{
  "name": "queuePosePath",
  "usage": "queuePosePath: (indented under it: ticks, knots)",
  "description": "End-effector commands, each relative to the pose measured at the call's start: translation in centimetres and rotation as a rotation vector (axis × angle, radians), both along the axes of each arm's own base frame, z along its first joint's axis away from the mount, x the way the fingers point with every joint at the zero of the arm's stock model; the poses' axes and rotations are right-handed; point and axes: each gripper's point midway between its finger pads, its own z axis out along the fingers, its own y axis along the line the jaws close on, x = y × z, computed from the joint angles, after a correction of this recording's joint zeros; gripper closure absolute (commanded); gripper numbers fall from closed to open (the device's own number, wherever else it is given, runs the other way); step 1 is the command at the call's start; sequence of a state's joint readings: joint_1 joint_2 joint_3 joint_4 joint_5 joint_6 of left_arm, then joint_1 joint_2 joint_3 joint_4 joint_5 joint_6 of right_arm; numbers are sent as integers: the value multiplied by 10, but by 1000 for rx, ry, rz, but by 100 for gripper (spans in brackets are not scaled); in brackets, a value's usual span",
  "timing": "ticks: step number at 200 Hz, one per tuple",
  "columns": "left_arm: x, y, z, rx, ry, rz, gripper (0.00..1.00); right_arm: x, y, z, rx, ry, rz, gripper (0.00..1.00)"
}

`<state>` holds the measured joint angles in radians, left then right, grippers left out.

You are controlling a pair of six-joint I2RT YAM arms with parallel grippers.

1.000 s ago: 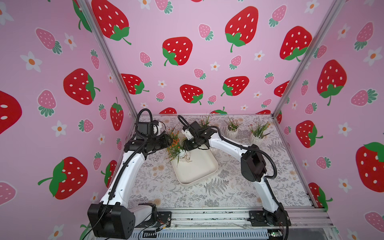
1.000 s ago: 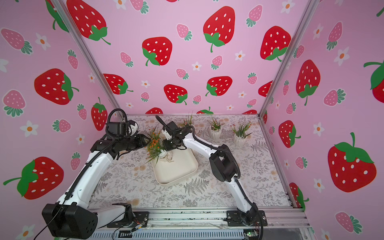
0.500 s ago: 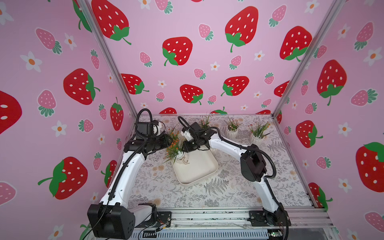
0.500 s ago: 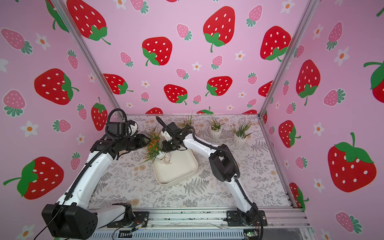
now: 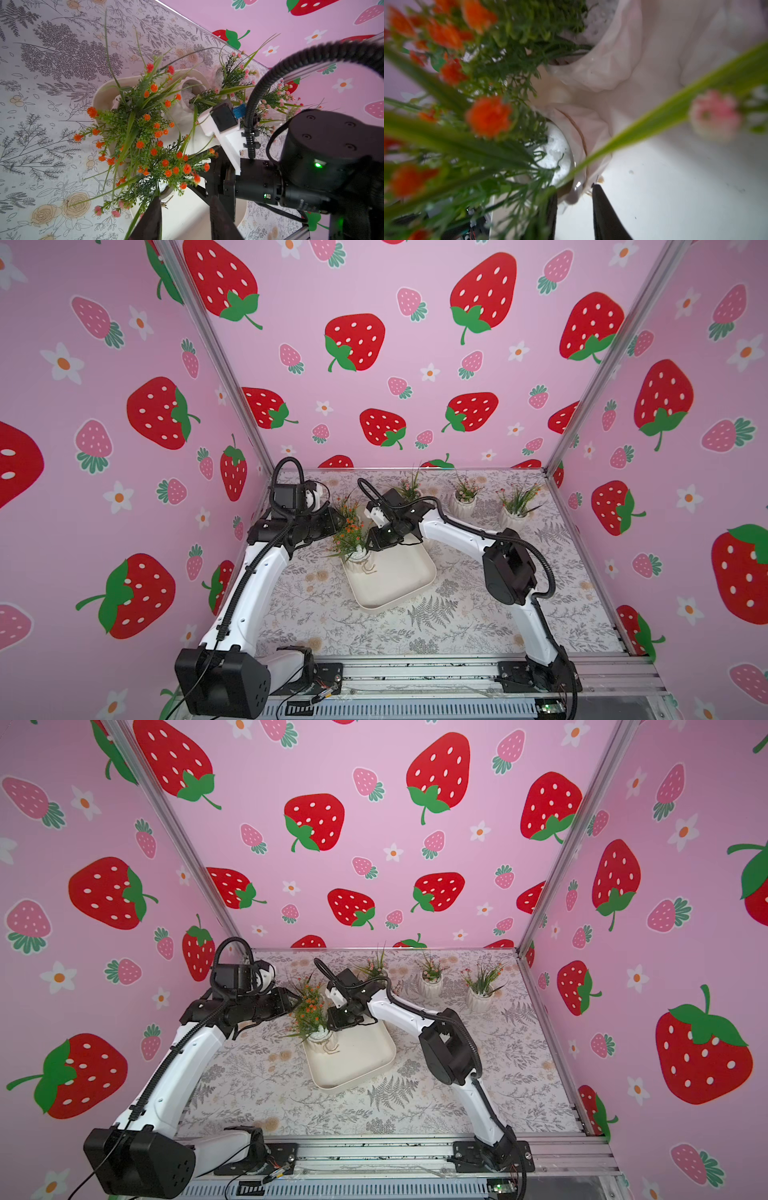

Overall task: Put the potted gypsophila into the storage box
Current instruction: Place the baby's breath potted plant at the storage box, then pick up the baby's breath potted plant from the center of the board.

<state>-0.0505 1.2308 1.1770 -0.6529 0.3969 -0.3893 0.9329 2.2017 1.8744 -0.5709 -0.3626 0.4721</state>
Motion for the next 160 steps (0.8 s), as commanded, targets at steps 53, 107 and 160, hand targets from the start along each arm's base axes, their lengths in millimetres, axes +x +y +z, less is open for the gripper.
queuePosePath:
  ticks: [53,107,160]
  knots:
    - [1,-13,32,-74,-130,-61,59,-1,-97,104,72,-306,-89,65]
    - [0,-35,39,-148,-165,-155,58,33,-198,108,25,-301,-362,61]
    - [-5,-61,28,-145,-130,-248,58,63,-246,79,35,-130,-527,60]
